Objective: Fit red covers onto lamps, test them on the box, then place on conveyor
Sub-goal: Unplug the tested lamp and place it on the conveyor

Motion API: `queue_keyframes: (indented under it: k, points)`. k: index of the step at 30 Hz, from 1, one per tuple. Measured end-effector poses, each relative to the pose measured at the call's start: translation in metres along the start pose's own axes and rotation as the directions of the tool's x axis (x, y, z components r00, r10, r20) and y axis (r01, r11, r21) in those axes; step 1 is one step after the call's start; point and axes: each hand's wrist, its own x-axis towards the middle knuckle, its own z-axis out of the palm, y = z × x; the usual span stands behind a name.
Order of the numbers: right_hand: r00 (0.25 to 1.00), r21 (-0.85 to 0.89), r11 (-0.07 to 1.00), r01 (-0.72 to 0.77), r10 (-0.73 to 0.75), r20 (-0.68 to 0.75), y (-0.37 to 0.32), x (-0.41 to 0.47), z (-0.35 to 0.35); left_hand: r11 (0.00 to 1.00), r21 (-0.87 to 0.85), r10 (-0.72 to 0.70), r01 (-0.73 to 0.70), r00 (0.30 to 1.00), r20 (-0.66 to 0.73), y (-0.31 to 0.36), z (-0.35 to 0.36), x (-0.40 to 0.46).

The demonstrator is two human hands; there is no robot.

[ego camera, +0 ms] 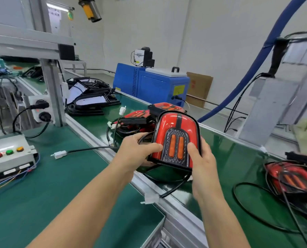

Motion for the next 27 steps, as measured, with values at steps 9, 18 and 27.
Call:
queue_keyframes:
  k: [9, 18, 27]
  points:
    - [0.952, 0.038, 0.997, -0.071, 0.079, -0.297, 0.008, 0.027, -0.038, 0.984, 0.14, 0.107, -0.109, 0.994, 0.024, -0.012, 0.043, 0.018]
    - [0.911, 0.137, 0.96, -0.245, 0.277, -0.306, -0.006, 0.08, -0.03, 0.969, 0.22, 0.09, -0.111, 0.99, 0.106, -0.013, 0.058, 0.028]
    - [0.886, 0.113, 0.931, -0.348, 0.366, -0.284, -0.005, 0.114, -0.022, 0.852, 0.454, 0.193, -0.261, 0.962, 0.193, -0.021, 0.056, 0.027]
